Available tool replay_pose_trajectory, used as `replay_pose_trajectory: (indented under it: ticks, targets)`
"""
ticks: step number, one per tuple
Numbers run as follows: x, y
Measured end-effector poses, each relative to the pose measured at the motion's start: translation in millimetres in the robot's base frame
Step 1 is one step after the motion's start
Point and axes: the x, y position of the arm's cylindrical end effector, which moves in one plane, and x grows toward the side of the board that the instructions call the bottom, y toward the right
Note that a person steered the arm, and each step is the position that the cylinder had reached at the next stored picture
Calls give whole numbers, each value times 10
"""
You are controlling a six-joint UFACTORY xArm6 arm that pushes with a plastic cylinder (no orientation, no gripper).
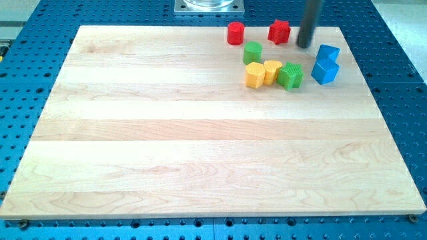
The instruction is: Move the blue triangle to the top right of the yellow heart
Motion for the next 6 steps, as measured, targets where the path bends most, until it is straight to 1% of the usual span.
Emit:
replay_pose_trajectory:
  ticks: [1, 2, 3, 4, 5, 6]
  targets:
    - [48, 551]
    - [278, 472]
    - [671, 305]
    - [830, -401]
    - [936, -373]
    - [904, -241]
